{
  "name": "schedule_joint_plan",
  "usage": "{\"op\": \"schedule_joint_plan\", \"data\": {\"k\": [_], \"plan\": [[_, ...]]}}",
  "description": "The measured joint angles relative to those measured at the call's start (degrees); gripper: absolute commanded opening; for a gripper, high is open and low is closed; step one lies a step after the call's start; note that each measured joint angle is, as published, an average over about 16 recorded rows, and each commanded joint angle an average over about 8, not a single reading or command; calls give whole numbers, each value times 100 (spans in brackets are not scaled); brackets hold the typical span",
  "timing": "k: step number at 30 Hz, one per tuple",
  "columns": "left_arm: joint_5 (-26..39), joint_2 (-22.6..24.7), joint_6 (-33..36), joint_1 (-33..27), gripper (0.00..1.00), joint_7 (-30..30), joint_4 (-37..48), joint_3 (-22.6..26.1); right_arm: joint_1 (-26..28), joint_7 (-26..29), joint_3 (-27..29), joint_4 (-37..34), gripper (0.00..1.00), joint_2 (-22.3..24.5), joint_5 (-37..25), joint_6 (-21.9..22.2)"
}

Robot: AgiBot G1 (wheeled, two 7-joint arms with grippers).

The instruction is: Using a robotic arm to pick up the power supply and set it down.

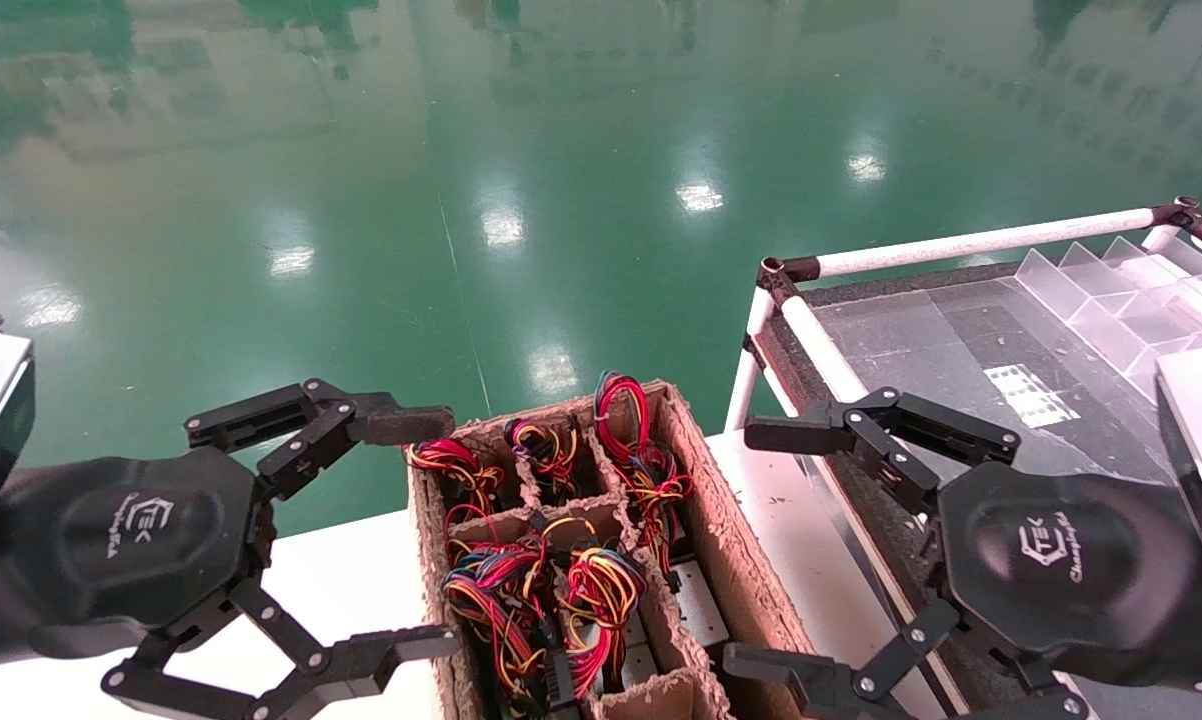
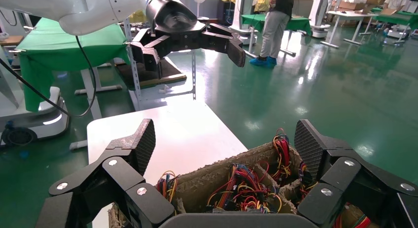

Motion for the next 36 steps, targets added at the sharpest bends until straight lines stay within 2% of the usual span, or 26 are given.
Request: {"op": "schedule_joint_plan", "data": {"k": [5,7,36], "plan": [[0,0,0,0,10,0,0,0,0,0,0,0,100,0,0,0],[0,0,0,0,0,0,0,0,0,0,0,0,100,0,0,0],[0,0,0,0,0,0,0,0,0,0,0,0,100,0,0,0]]}}
